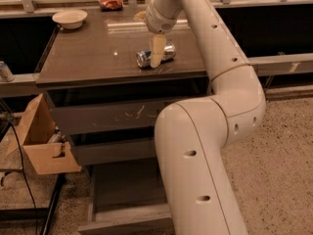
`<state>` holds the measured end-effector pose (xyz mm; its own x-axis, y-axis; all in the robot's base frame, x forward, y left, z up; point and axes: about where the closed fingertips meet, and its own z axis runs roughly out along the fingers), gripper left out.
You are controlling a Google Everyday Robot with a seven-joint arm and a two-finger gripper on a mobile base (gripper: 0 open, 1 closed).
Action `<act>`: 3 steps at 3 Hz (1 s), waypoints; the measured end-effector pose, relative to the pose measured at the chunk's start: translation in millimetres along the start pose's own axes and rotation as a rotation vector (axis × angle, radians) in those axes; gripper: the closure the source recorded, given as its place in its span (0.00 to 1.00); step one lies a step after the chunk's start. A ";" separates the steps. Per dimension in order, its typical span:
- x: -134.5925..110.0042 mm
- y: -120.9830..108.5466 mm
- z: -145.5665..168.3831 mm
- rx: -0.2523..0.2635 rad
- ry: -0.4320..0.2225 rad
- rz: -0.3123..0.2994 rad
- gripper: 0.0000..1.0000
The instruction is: Place redbull can into bottom drawer
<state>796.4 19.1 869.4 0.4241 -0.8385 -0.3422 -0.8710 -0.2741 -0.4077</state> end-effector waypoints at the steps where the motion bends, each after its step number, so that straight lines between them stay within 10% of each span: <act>1: 5.8 5.0 8.4 -0.030 0.029 0.007 0.00; 3: 23.0 14.1 13.7 -0.075 0.107 0.044 0.00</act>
Offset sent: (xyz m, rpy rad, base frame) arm 0.0052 -0.0212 -0.0119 -0.1333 0.0991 -0.0188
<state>797.3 2.4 844.2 0.3600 -0.8948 -0.2640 -0.9058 -0.2674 -0.3288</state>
